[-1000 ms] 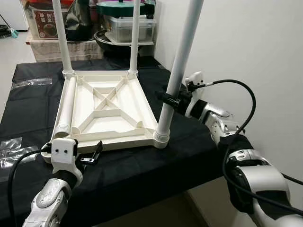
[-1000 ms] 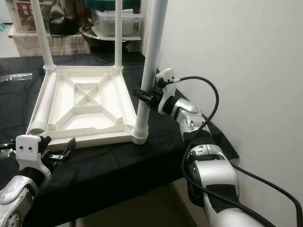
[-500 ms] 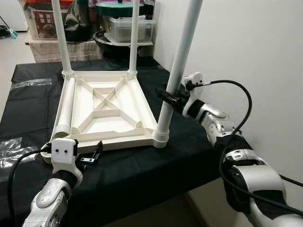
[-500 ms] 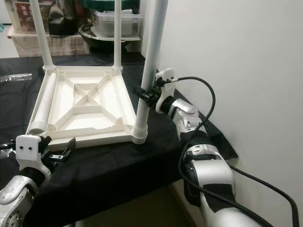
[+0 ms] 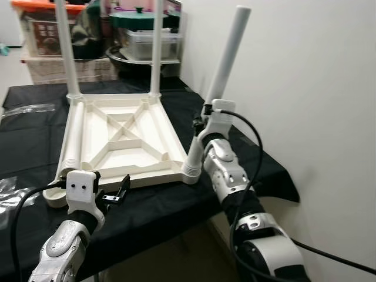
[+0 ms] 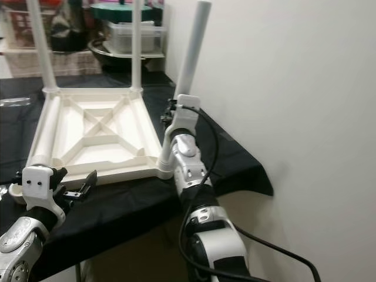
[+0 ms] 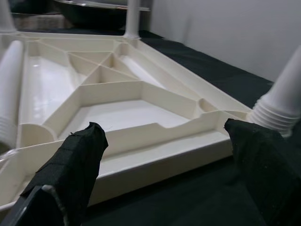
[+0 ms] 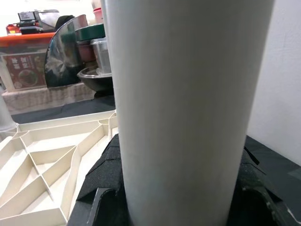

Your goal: Building children table

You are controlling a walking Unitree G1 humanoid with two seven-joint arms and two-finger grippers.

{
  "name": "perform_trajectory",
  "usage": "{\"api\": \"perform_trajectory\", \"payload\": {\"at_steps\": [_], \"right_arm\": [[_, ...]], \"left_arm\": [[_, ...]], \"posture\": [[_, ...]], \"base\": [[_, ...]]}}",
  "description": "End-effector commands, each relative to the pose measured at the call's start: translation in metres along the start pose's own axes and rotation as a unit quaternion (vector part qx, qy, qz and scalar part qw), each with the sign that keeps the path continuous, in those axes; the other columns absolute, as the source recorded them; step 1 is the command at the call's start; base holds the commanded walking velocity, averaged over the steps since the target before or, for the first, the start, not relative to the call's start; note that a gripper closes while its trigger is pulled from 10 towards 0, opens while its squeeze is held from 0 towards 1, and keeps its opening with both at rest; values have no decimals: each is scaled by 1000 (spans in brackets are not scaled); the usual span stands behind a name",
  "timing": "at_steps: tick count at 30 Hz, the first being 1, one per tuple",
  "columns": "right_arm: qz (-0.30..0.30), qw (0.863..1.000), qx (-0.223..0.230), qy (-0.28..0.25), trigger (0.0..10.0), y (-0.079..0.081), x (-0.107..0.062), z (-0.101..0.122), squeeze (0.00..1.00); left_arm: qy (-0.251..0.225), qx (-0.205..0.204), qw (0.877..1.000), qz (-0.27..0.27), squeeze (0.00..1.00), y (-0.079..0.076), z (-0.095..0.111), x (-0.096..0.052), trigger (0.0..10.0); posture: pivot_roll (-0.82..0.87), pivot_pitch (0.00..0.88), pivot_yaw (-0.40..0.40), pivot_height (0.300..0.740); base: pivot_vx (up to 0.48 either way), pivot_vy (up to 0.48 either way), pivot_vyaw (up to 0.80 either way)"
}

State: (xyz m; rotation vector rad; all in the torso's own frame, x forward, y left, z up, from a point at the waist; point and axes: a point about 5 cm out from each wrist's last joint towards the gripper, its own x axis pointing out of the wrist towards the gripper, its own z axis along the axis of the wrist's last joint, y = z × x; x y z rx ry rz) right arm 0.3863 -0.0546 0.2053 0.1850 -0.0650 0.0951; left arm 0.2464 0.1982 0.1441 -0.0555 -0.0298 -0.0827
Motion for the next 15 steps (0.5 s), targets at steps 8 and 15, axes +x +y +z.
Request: {"api": "perform_trajectory", "payload": {"at_steps": [8, 15], "right_arm": [[-15, 997, -10, 76, 0, 2, -15, -31, 0], [-17, 997, -10, 78, 0, 5, -17, -30, 0]], "left_arm": [[1, -3, 1000, 3, 0, -2, -5, -1, 10000], [1, -2, 1000, 2, 0, -1, -4, -1, 10000]], "posture": [[86, 0, -128, 740], [85, 0, -126, 740]], "base": [[0, 0, 0], [0, 0, 0]]}}
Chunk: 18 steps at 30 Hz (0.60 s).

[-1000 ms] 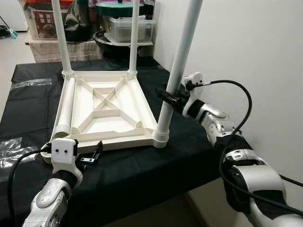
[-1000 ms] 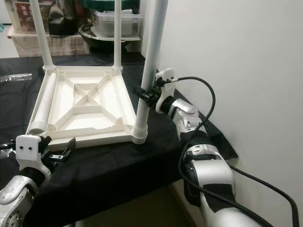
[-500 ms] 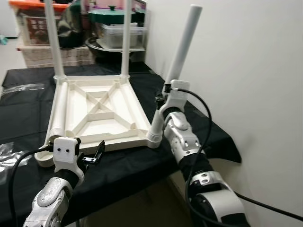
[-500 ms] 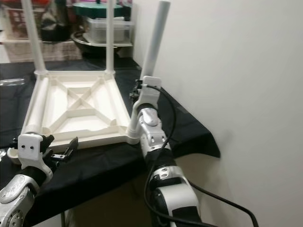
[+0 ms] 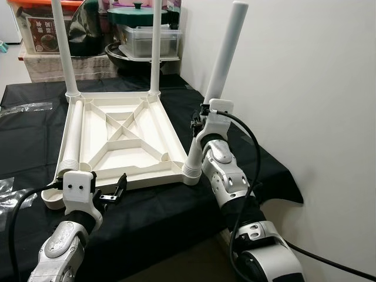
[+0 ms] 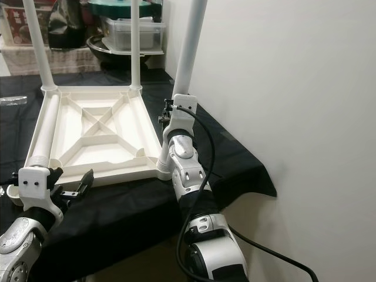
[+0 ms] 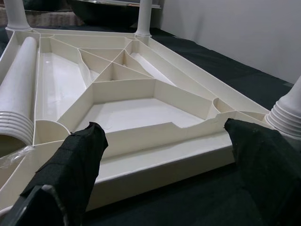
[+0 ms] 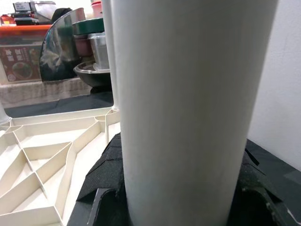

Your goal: Building children table

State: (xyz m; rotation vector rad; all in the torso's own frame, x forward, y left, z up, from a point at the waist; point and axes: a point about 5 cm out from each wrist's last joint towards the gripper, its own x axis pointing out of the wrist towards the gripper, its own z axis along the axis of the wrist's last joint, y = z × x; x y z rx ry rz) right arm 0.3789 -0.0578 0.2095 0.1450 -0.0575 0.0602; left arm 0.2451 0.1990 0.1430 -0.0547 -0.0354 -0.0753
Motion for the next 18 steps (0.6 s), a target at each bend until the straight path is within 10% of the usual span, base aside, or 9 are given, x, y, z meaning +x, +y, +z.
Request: {"api": "perform_trajectory", "payload": {"at_steps": [1, 4, 5, 18], "right_arm": [[5, 997, 12, 77, 0, 9, -10, -34, 0], [9, 997, 14, 79, 1961, 10, -11, -32, 0], [12, 997, 14, 81, 10000, 11, -12, -31, 0], [11, 997, 6, 76, 10000, 11, -17, -19, 0]], "left_arm": [[4, -2, 1000, -2, 0, -2, -3, 1, 10000], [4, -2, 1000, -3, 0, -2, -3, 1, 10000], [3, -2, 1000, -3, 0, -2, -3, 1, 10000], [4, -2, 1000, -5, 0, -2, -4, 2, 10000]], "posture": [[85, 0, -126, 740], [83, 0, -125, 740], [82, 0, -123, 740], [75, 0, -122, 740]], "base": [[0, 0, 0], [0, 0, 0], [0, 0, 0], [0, 0, 0]]}}
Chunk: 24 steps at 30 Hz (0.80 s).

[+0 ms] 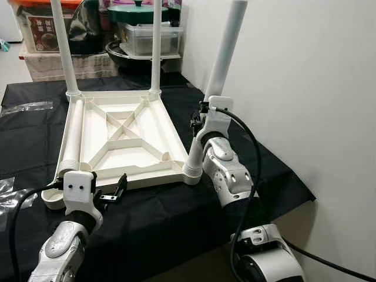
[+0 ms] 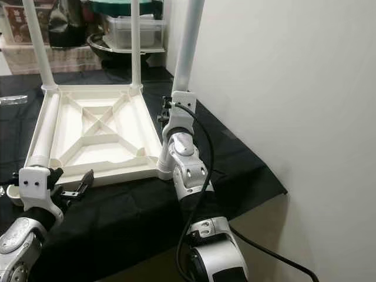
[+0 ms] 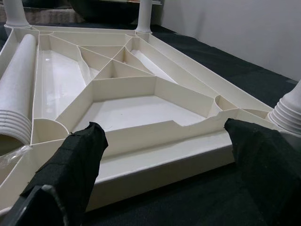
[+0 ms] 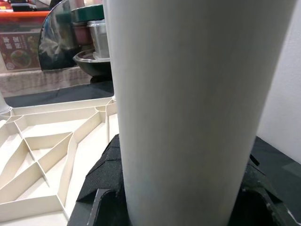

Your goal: Building children table

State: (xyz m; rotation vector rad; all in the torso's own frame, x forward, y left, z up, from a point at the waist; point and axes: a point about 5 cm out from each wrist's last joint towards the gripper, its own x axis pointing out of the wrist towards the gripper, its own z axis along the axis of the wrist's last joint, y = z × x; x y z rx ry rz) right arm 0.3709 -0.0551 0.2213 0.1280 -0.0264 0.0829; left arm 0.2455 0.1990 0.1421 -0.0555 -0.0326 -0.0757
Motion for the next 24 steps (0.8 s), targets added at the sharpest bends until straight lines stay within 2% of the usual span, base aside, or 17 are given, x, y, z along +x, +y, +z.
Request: {"api": "perform_trajectory", "payload": {"at_steps": [1, 24], "right_arm": [[1, 998, 14, 59, 10000, 7, -9, -31, 0], [9, 998, 24, 55, 10000, 9, -14, -17, 0]], "left_arm": [[2, -1, 1000, -4, 0, -2, -3, 2, 10000], [3, -3, 1000, -5, 0, -4, -5, 3, 10000]], "posture": [[75, 0, -122, 740], [69, 0, -126, 740]], "base": [[0, 0, 0], [0, 0, 0]]}}
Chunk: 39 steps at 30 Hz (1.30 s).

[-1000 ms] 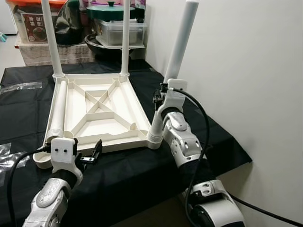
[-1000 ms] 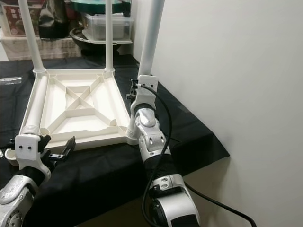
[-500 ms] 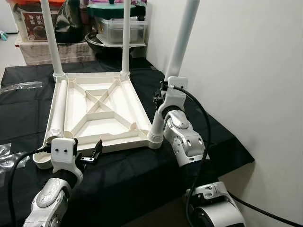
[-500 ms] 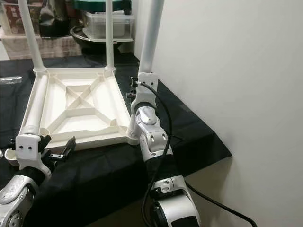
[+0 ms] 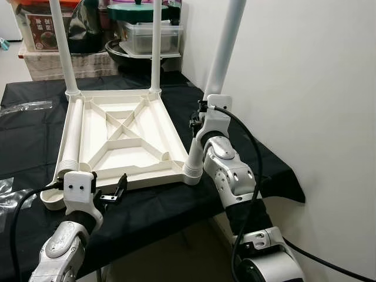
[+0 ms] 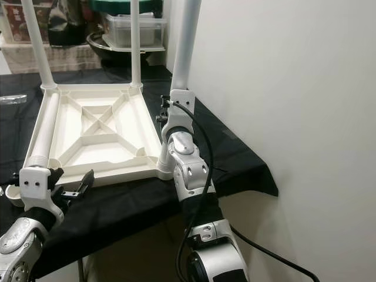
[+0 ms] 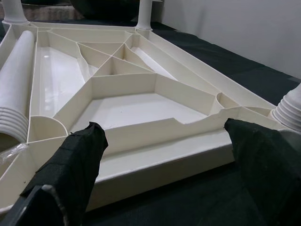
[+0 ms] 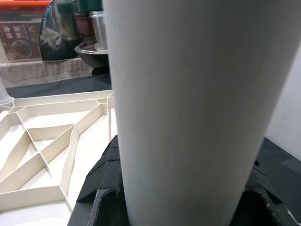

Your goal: Building children table

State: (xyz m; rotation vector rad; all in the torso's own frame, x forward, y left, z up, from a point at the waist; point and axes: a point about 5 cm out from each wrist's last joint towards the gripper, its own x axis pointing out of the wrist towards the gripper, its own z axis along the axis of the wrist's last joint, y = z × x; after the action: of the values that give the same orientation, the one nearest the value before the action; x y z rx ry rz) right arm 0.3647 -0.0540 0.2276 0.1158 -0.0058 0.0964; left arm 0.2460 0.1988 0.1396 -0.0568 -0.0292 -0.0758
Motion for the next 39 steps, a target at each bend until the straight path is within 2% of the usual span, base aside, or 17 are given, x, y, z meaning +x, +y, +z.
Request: {"api": "perform_trajectory", "payload": {"at_steps": [1, 17, 30, 32, 33, 34, 35, 36, 37, 38, 39], "right_arm": [[3, 999, 30, 43, 10000, 6, -8, -24, 0], [6, 999, 29, 40, 10000, 7, -10, -21, 0], [29, 999, 23, 26, 10000, 13, -11, -14, 0], [31, 999, 24, 27, 10000, 13, -11, -14, 39], [32, 999, 25, 27, 10000, 13, -11, -14, 145], [33, 999, 26, 27, 10000, 13, -11, -14, 145], [34, 999, 28, 27, 10000, 13, -11, -13, 424], [34, 999, 28, 27, 10000, 13, -11, -13, 424], [36, 999, 29, 25, 10000, 14, -11, -13, 682], [36, 999, 29, 25, 10000, 14, -11, -13, 682], [42, 998, 33, 15, 10000, 15, -12, -9, 1000]], "left_arm": [[2, -2, 1000, -5, 0, -4, -2, 2, 10000], [2, -2, 1000, -6, 0, -5, -4, 2, 10000], [2, -4, 1000, -7, 0, -6, -5, 2, 10000], [3, -3, 1000, -7, 0, -6, -5, 3, 10000], [3, -4, 1000, -7, 0, -6, -5, 3, 10000], [3, -4, 1000, -7, 0, -6, -5, 3, 10000], [3, -4, 1000, -7, 0, -6, -5, 3, 10000], [3, -4, 1000, -7, 0, -6, -5, 3, 10000], [3, -4, 1000, -8, 0, -6, -5, 3, 10000], [3, -4, 1000, -8, 0, -6, -5, 3, 10000], [3, -4, 1000, -8, 0, -7, -6, 3, 10000]], "posture": [[69, 0, -126, 740], [67, 0, -128, 740], [66, 0, -131, 740], [65, 0, -131, 740], [63, 0, -131, 740], [63, 0, -131, 740], [63, 0, -130, 740], [63, 0, -130, 740], [63, 0, -130, 740], [63, 0, -130, 740], [62, 0, -131, 740]], "base": [[0, 0, 0], [0, 0, 0], [0, 0, 0], [0, 0, 0], [0, 0, 0], [0, 0, 0], [0, 0, 0], [0, 0, 0], [0, 0, 0], [0, 0, 0], [0, 0, 0]]}}
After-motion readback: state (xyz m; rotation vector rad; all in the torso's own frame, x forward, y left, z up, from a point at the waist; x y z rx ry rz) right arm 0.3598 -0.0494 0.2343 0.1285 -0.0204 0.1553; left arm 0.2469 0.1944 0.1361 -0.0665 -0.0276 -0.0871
